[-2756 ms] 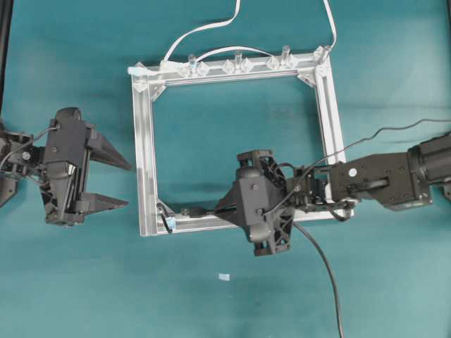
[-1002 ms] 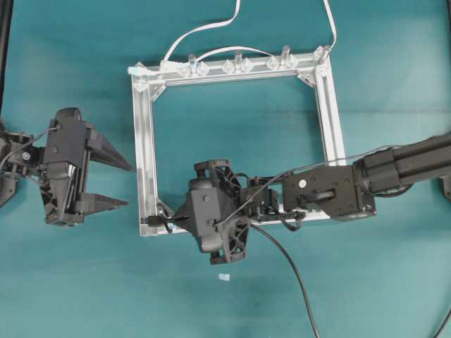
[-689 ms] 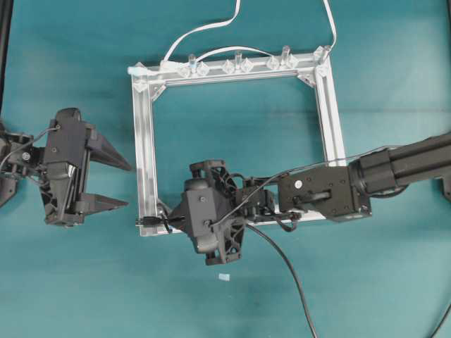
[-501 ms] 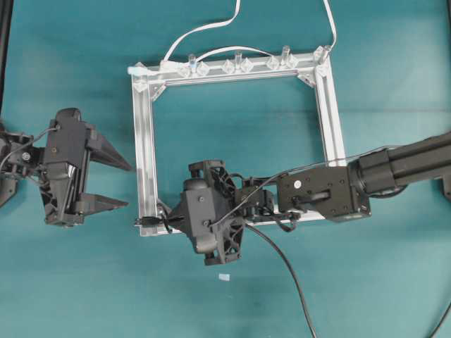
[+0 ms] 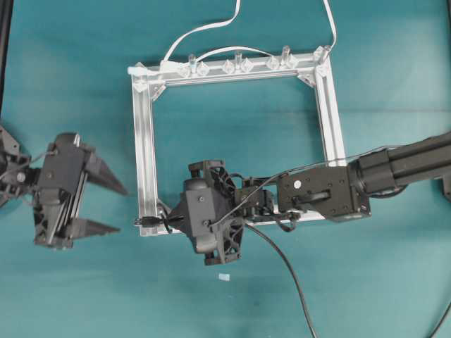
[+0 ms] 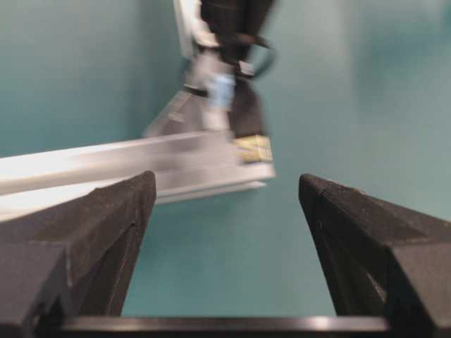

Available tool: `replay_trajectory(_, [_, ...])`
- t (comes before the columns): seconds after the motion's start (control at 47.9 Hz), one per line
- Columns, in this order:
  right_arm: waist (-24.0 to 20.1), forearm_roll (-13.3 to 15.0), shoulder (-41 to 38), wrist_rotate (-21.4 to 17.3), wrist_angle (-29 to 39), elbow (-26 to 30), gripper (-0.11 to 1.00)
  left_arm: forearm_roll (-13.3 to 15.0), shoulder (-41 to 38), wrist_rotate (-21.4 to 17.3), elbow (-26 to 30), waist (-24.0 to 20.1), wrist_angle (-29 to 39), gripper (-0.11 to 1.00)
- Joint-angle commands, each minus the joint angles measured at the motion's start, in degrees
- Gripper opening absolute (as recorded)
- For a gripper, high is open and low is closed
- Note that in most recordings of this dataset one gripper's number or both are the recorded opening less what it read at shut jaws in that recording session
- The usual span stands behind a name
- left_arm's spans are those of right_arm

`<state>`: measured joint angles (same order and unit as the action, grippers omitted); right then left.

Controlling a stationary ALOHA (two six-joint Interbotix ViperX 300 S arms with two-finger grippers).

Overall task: Insert the wire through the string loop located on the left side.
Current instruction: 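Move the left gripper in and grasp the plug emerging from the loop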

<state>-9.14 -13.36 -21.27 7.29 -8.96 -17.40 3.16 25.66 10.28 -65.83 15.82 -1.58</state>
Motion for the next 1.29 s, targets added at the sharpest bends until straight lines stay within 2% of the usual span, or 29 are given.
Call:
replay_trajectory(0.0, [0.00,0.18,1.23,0.09,-0.53,1.41,0.07,0.18,0.00,2.46,0.88,1.58,-0.18,0.83])
replay_trajectory(0.167, [0.00,0.18,1.14,0.09,-0.53,1.32,0.07,0.09,-0.09,5.36,0.70,2.02,-0.09,0.83])
replay_trajectory(0.459, [0.00,0.18,1.23,0.09,-0.53,1.41,0.07,0.18,-1.41,5.71,1.67,2.02,-0.09,0.83])
replay_trajectory(0.689, [0.00,0.18,1.14,0.09,-0.53,1.41,0.07,0.09,-9.23,5.71,6.24,2.02,-0.62,0.83])
replay_trajectory(0.814, [0.00,0.18,1.23,0.09,-0.53,1.32,0.07,0.18,-13.10,5.80,6.77,2.02,-1.23,0.83])
replay_trajectory(1.274, [0.00,0.18,1.23,0.09,-0.53,1.32,0.07,0.09,-15.56,5.80,8.53,-1.05,-2.29,0.83])
